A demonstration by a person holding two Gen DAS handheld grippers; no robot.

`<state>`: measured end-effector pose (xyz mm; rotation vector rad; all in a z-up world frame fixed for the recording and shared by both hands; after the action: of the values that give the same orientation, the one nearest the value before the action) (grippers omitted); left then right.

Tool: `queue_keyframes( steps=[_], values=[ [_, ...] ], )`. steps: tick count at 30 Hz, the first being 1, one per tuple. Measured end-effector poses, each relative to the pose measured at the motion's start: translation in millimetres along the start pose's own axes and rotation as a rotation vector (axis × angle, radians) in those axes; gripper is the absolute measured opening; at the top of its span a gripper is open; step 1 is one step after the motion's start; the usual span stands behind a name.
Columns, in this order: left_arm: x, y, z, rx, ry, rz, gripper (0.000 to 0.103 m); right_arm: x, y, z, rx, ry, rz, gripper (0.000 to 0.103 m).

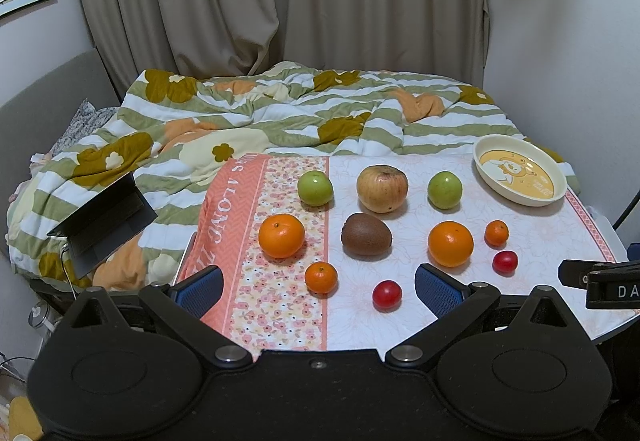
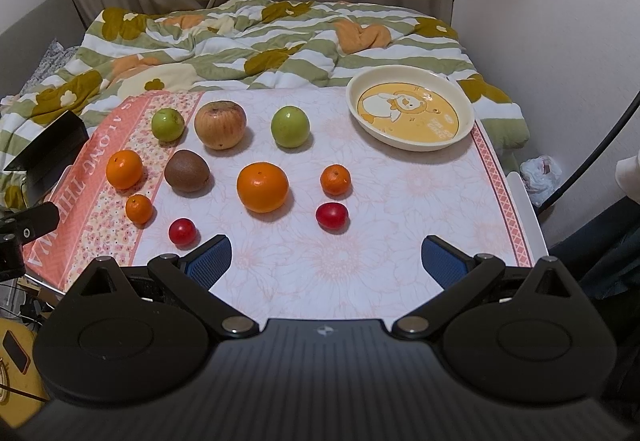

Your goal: Organize fruits

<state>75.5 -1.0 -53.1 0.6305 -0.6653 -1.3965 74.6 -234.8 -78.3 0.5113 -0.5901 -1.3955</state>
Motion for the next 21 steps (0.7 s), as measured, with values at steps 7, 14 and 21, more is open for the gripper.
queue_keyframes(
  steps=[7, 14, 21],
  values=[
    [0, -2, -5, -0.018, 0.015, 0.018, 0.103, -2, 4, -2, -0.014, 0.012, 0.010, 0.103],
    [-10, -4, -19, 0.012, 0.071, -0.001, 0.103, -4, 0, -19, -0.028, 0.044, 0.056, 0.103],
    [-23, -9, -56, -0.023, 0.033, -0.086, 0.103, -19, -1, -51, -0.034, 0.067, 0.051, 0.103]
  ],
)
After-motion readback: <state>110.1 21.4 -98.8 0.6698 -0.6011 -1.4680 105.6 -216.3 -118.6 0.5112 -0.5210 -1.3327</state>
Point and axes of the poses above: each gripper's, at about its wrist camera, not at the fingertips, and z roughly against the way its jaws point, x to its right, y to its top, the point moved 9 cm from there along -z, roughly the way its jaws point, and after that the axes turned 9 degrees about z, right-handed, at the moved point
